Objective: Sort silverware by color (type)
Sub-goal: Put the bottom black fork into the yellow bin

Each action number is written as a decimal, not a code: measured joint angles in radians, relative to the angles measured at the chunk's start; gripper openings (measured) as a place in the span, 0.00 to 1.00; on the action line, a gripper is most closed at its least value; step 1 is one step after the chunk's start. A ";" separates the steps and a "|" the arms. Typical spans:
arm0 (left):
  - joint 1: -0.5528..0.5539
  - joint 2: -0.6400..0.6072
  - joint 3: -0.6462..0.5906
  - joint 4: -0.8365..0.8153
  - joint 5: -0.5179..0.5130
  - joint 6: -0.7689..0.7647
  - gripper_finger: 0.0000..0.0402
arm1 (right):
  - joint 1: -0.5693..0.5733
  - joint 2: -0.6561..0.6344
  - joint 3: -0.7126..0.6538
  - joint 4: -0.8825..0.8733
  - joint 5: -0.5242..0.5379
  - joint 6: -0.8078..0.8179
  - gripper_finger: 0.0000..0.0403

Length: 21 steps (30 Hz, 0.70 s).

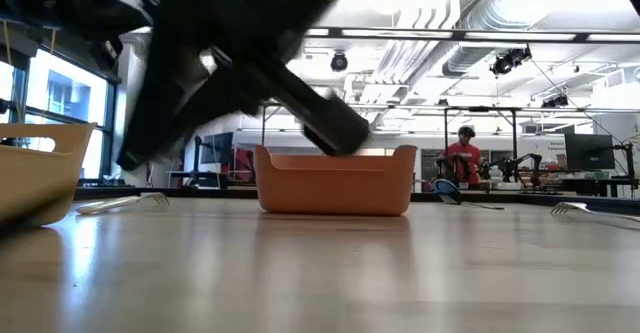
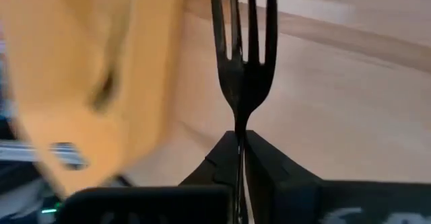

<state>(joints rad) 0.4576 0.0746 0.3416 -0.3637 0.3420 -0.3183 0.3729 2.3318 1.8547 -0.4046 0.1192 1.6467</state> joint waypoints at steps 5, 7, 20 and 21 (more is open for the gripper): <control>0.000 -0.070 -0.033 -0.012 -0.034 -0.055 0.00 | 0.000 -0.001 0.099 0.017 0.064 -0.016 0.00; 0.000 -0.070 -0.036 -0.024 -0.038 -0.054 0.00 | -0.007 -0.001 0.149 0.007 0.075 -0.043 0.00; 0.000 -0.065 -0.036 -0.017 -0.061 -0.042 0.00 | -0.097 0.005 0.228 0.053 0.071 -0.084 0.00; 0.000 -0.065 -0.036 -0.017 -0.064 -0.039 0.00 | -0.099 0.009 0.228 0.069 0.069 -0.085 0.00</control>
<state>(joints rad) 0.4580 0.0097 0.3061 -0.3805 0.2784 -0.3569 0.2739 2.3409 2.0830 -0.3358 0.1880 1.5617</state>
